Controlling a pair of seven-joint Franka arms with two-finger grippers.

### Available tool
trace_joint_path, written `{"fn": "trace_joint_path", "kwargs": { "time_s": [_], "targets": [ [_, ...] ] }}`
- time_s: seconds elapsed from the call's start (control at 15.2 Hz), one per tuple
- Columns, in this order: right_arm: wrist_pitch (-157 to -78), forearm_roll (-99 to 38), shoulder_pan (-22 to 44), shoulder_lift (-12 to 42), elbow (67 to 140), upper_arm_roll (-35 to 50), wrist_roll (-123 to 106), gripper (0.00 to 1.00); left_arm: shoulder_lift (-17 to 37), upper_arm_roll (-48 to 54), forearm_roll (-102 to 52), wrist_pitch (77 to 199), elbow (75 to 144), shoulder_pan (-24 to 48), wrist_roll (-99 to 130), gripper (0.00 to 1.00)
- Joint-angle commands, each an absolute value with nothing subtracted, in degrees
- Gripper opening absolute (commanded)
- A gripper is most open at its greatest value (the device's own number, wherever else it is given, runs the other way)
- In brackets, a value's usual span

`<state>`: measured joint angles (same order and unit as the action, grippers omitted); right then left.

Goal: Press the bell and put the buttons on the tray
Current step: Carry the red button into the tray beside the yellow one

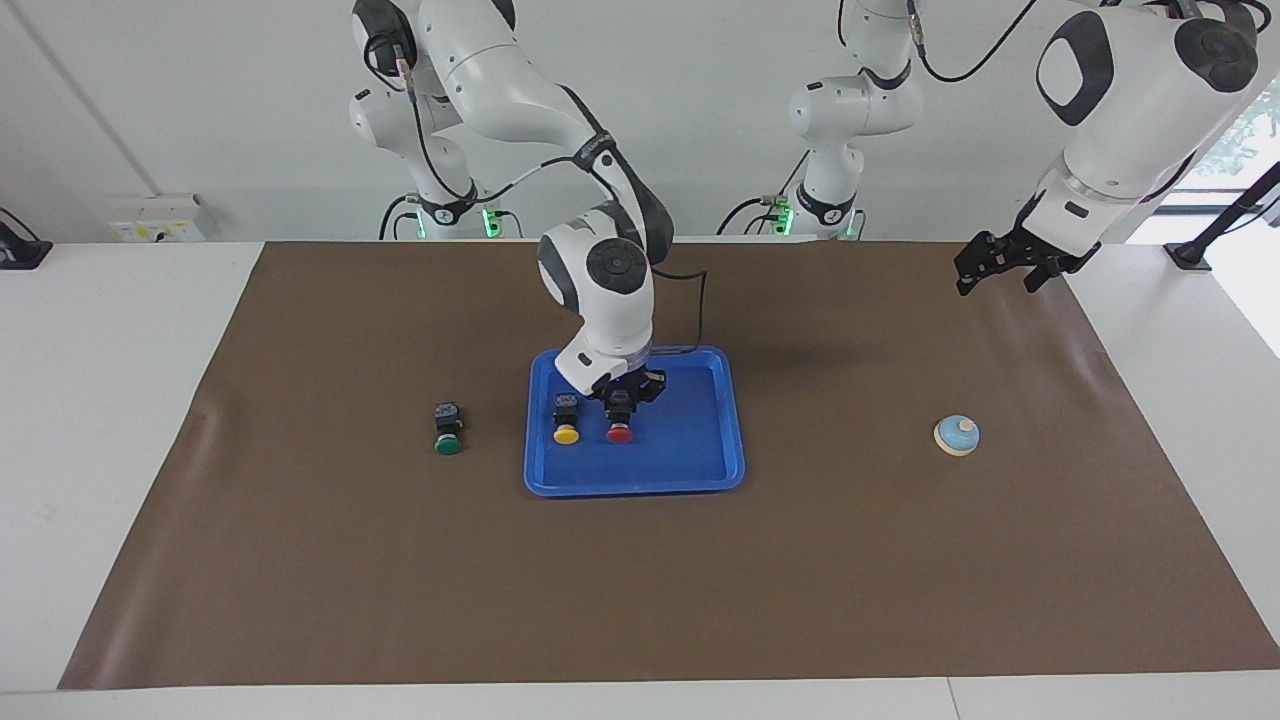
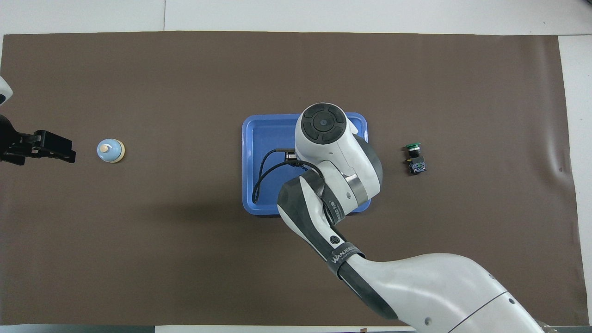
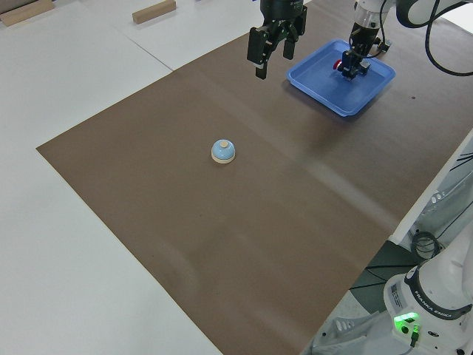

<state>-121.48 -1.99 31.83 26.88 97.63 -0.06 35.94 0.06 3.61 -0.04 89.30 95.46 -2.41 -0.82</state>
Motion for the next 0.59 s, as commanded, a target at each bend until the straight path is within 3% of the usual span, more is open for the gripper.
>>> {"fn": "trace_joint_path", "kwargs": {
  "time_s": [0.0, 0.26, 0.53],
  "targets": [
    [-119.11, -1.93, 30.07, 22.87, 98.96, -0.44, 36.39, 1.00, -0.79, 3.60, 0.35, 90.09, 96.15, -2.46, -0.44, 1.00],
    [-112.60, -1.76, 21.82, 16.19, 100.71, -0.53, 29.55, 1.00, -0.79, 3.60, 0.35, 90.09, 96.15, -2.46, -0.44, 1.00],
    [-113.29, -0.26, 12.41, 11.43, 107.74, -0.53, 16.13, 1.00, -0.79, 3.60, 0.35, 90.09, 96.15, -2.46, -0.44, 1.00]
  ]
}}
